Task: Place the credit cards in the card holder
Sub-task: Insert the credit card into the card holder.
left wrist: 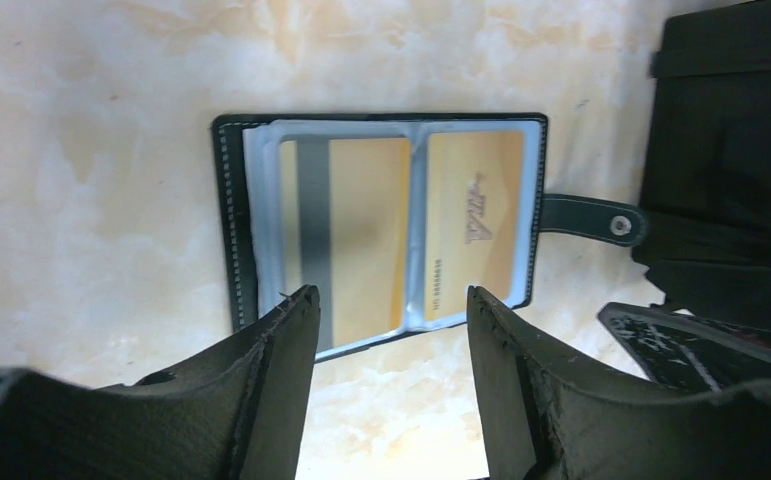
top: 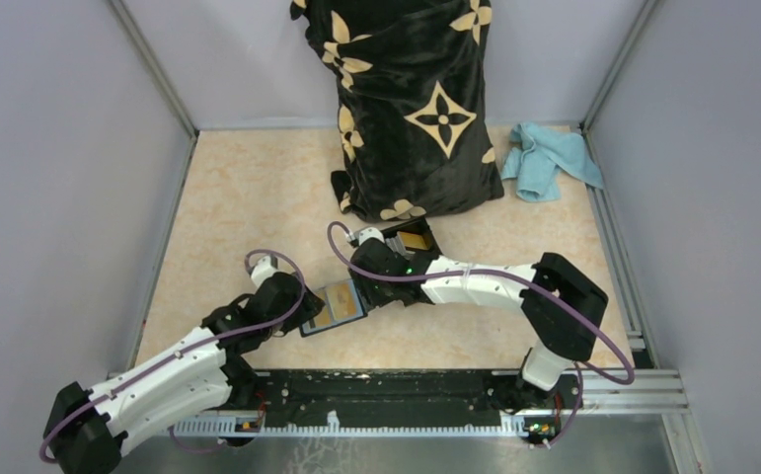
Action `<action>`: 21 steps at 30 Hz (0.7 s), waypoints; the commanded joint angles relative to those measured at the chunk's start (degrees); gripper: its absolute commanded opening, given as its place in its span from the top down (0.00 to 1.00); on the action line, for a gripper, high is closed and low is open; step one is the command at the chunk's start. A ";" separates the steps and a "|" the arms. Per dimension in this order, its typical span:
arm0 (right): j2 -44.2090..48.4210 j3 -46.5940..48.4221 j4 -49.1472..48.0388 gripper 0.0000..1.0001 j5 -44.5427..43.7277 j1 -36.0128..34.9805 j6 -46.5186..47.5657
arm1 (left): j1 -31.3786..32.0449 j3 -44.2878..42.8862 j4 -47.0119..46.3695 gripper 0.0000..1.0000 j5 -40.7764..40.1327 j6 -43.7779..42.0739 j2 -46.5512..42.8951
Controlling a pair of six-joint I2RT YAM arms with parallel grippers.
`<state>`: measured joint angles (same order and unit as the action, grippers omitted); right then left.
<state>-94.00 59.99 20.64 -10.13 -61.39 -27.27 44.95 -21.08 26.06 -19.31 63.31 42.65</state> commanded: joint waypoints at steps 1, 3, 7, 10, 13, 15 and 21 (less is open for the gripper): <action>2.20 -0.64 -2.83 0.50 -1.57 -0.40 -0.85 | 0.35 0.63 4.23 0.37 -1.99 2.79 -0.99; 1.19 -0.67 -3.51 0.50 -1.42 -0.40 -0.84 | 0.38 0.97 4.87 0.36 -1.92 3.40 -0.94; -0.16 -0.86 -5.52 0.50 -1.24 -0.29 -0.98 | 0.48 1.76 5.82 0.36 -1.87 4.33 -2.15; -2.65 -1.50 -7.80 0.50 -0.59 0.45 -1.18 | 0.48 2.50 6.38 0.36 -2.13 4.69 -3.12; -3.41 -2.18 -9.88 0.50 0.25 1.57 -1.20 | 0.48 3.00 6.40 0.36 -2.01 4.89 -3.32; -3.91 -2.35 -10.79 0.51 0.68 2.22 -1.16 | 0.49 3.27 6.33 0.36 -1.90 5.06 -3.12; -4.84 -3.70 -13.93 0.63 2.02 3.48 -1.53 | 0.48 4.13 4.81 0.36 -1.30 5.15 -2.09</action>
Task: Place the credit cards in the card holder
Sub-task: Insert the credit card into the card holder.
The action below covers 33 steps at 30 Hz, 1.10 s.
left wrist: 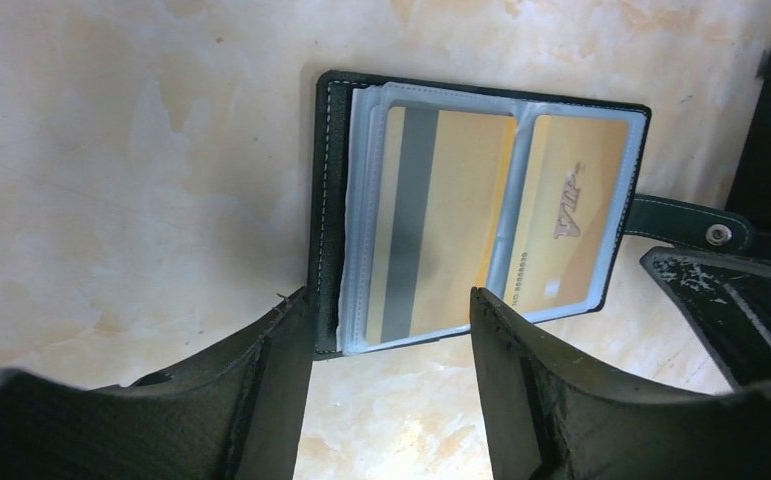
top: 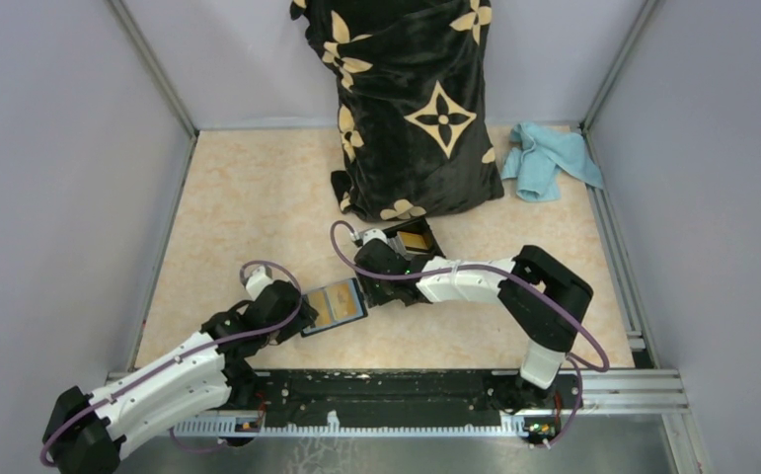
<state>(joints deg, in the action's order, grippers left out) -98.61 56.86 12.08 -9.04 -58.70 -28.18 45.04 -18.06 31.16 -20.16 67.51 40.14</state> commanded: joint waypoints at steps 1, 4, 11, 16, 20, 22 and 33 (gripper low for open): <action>-0.26 -1.08 -5.79 0.65 1.09 0.96 -0.57 | 0.40 1.33 -0.64 0.36 -0.28 0.95 0.67; -0.01 -1.76 -6.56 0.67 0.57 1.30 -0.60 | 0.40 1.62 -1.35 0.36 0.10 1.07 1.29; 3.06 -2.97 -6.43 0.58 -3.11 2.76 0.71 | 0.33 1.94 -2.08 0.36 0.23 0.88 1.79; 3.50 -0.58 -5.83 0.56 -4.08 4.06 2.00 | 0.36 2.37 -2.66 0.36 0.56 0.96 2.00; 1.58 2.83 -4.55 0.56 -5.27 4.28 2.89 | 0.41 2.51 -2.64 0.36 0.39 0.90 1.79; 0.41 4.49 -3.75 0.56 -5.89 4.33 3.35 | 0.40 2.59 -2.59 0.36 0.39 0.88 1.85; 9.18 8.90 9.32 0.56 -8.95 -0.30 5.48 | 0.40 2.87 -2.67 0.35 0.10 0.89 1.87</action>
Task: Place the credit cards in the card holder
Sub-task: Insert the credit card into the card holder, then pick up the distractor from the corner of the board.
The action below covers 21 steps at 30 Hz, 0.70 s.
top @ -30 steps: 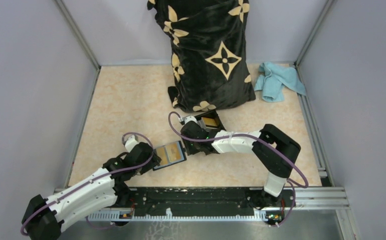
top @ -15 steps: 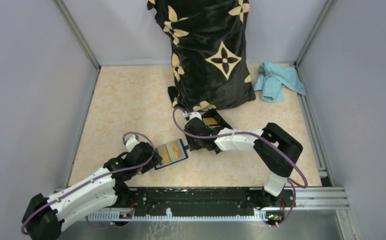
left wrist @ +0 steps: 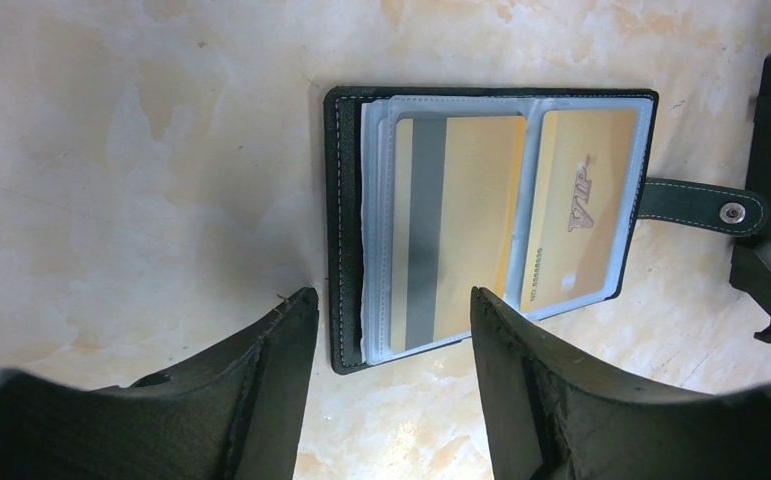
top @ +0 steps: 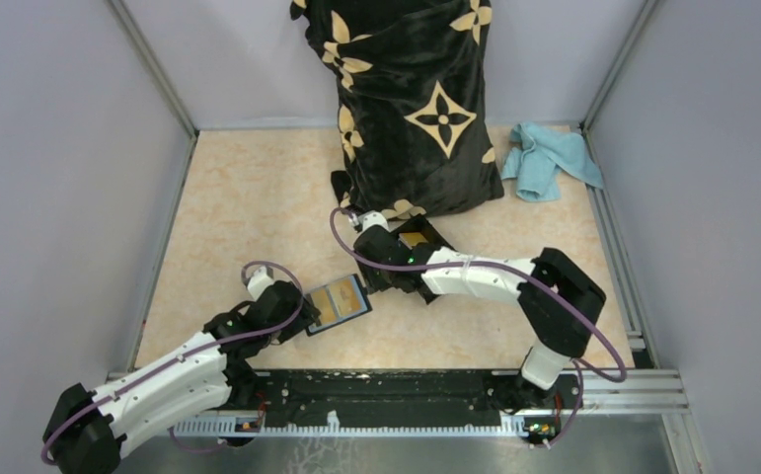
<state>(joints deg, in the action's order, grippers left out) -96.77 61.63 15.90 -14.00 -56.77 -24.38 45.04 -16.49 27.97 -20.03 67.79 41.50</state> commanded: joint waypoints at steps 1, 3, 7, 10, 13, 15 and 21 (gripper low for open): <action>8.51 4.20 6.33 0.56 -5.44 -2.20 1.89 | 0.39 1.22 0.51 0.35 0.03 0.52 0.74; 11.05 4.20 8.07 0.55 -7.58 -2.22 2.33 | 0.46 1.20 0.51 0.35 0.17 0.43 1.02; 14.87 4.52 10.74 0.55 -10.56 -2.16 3.32 | 0.37 1.42 0.59 0.35 -0.06 0.16 0.25; 17.44 4.51 12.22 0.54 -12.06 -1.26 3.48 | 0.45 1.55 0.55 0.35 -0.05 0.15 0.01; 19.54 4.39 13.97 0.52 -15.05 0.83 3.09 | 0.42 1.57 0.60 0.35 0.00 0.20 0.31; 21.64 3.94 15.35 0.46 -17.24 3.91 2.45 | 0.39 1.55 0.53 0.33 0.11 0.09 0.30; 29.65 0.40 13.65 0.37 -17.86 22.14 0.79 | 0.41 1.49 -1.11 0.29 0.24 -1.06 0.61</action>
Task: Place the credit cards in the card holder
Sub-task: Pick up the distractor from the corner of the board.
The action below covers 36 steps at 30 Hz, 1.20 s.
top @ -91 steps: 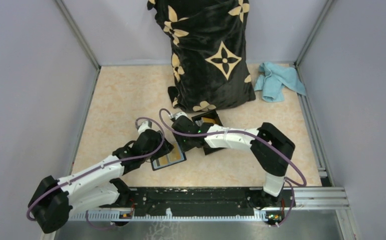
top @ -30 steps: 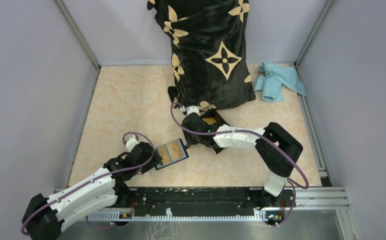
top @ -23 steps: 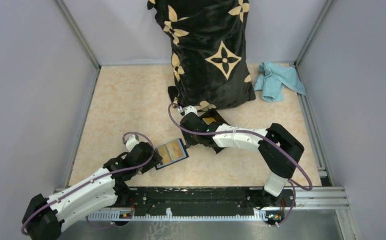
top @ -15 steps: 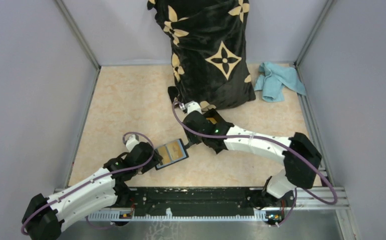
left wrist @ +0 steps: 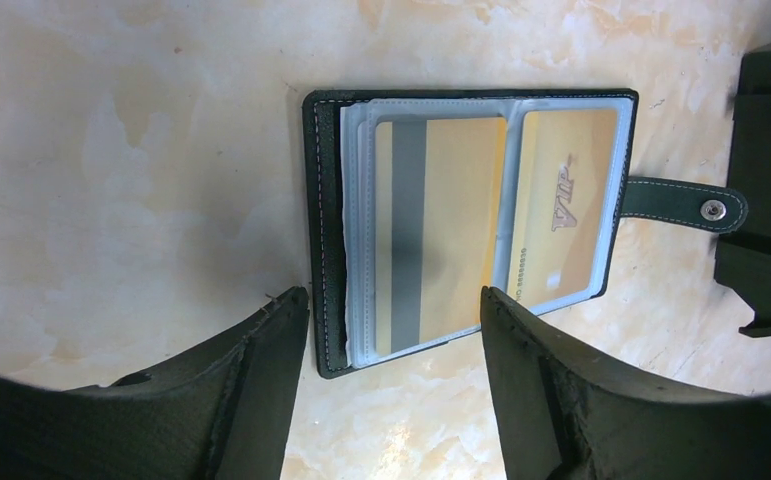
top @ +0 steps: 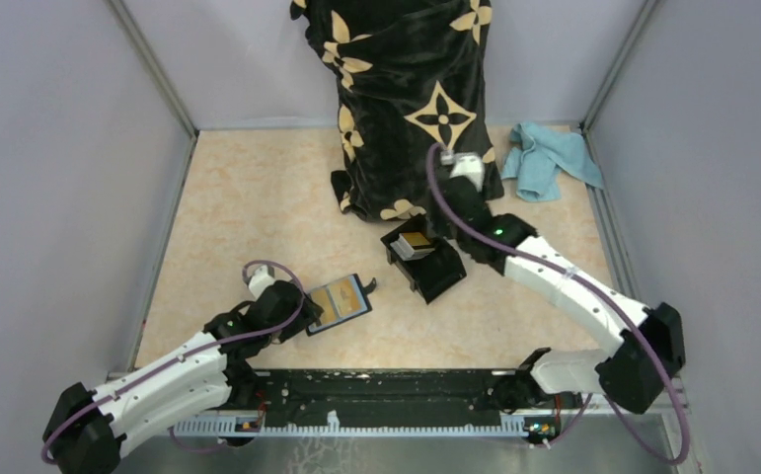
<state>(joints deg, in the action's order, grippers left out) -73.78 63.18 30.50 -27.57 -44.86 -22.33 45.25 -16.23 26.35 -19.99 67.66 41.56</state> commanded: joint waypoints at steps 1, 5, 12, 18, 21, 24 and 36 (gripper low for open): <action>7.47 -1.49 -1.68 0.35 -3.80 13.90 -1.45 | 0.22 0.89 0.28 0.29 0.18 -1.25 0.84; 6.67 -1.74 -5.35 0.32 0.52 27.95 -2.43 | 0.21 -0.33 -0.64 0.28 0.23 -2.43 2.65; -8.88 4.03 -11.27 0.30 8.46 43.16 -6.81 | 0.19 -0.20 -4.99 0.27 1.80 -3.66 7.45; -27.26 20.73 -11.75 0.22 12.42 47.84 -8.28 | 0.18 1.09 -9.58 0.27 4.51 -3.81 10.73; -36.48 30.98 -9.71 0.22 12.39 48.79 -7.87 | 0.22 1.46 -11.53 0.27 5.75 -3.67 12.62; -45.33 41.70 -7.08 0.01 12.16 49.35 -6.71 | 0.27 1.21 -11.66 0.27 6.22 -4.04 13.50; -77.63 79.29 14.07 0.01 10.22 50.45 -7.18 | 0.27 -0.79 -5.08 0.26 3.64 -4.24 10.17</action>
<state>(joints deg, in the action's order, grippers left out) -146.50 136.03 35.29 -16.34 4.64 -29.08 45.28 -17.23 11.92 -16.29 64.45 52.25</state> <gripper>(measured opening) 0.987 0.736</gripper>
